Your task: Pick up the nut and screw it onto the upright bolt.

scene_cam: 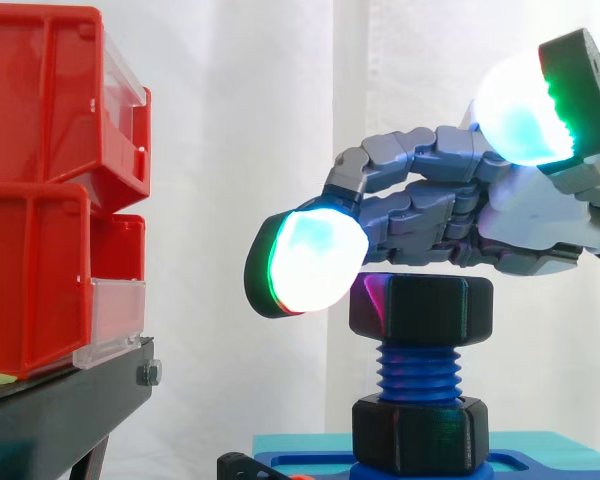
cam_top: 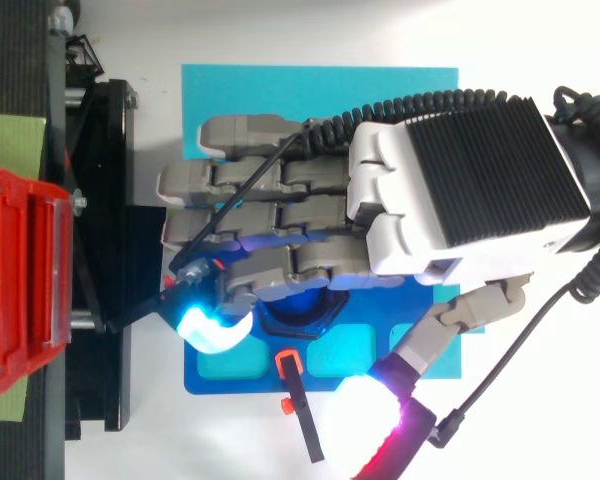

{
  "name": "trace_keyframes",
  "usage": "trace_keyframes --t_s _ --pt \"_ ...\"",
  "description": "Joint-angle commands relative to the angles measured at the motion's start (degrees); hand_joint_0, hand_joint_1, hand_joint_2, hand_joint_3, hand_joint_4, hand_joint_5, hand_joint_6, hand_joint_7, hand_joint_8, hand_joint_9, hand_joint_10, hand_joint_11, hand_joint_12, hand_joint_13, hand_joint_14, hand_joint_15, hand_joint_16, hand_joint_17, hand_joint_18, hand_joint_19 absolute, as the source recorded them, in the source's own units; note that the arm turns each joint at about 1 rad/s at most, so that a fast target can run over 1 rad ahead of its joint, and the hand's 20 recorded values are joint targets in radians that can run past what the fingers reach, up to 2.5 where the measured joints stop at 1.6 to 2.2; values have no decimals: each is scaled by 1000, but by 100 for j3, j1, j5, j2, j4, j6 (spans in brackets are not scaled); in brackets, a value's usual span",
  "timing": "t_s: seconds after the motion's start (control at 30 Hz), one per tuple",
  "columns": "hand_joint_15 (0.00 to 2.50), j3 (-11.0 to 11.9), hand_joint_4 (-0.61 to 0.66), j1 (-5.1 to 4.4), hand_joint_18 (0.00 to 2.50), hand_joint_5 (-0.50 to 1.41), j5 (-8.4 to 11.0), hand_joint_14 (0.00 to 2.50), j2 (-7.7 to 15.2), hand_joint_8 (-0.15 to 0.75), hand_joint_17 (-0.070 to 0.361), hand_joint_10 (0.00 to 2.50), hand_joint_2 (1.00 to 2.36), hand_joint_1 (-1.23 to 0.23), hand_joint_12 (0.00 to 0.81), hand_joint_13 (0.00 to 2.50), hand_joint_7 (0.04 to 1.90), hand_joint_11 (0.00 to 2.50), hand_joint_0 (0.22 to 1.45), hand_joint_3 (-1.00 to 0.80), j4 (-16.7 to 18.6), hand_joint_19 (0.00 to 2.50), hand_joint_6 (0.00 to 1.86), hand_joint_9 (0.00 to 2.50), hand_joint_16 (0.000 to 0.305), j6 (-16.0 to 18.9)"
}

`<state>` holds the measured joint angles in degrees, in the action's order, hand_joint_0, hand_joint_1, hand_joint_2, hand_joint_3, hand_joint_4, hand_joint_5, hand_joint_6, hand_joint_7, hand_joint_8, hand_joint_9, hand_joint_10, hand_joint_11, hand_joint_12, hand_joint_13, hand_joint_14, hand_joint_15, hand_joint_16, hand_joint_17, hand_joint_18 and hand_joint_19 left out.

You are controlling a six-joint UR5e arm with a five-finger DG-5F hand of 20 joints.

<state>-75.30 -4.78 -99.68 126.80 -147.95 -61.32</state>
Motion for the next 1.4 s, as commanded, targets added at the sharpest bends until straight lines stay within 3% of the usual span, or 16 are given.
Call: trace_keyframes --t_s 0.0,0.4,1.37 --pt "0 7 279 13 0 -92 -34 0 3 249 55 0 1000 -201 226 237 822 0 462 -500 12 0 503 418 25 14" --pt "0 7 320 57 77 -66 -105 0 -6 231 49 0 1000 -210 211 293 911 0 466 -500 109 0 504 506 22 14" --pt "0 7 304 285 194 -22 -324 0 3 215 43 0 1000 -226 183 402 1026 0 475 -500 162 0 505 623 19 6"
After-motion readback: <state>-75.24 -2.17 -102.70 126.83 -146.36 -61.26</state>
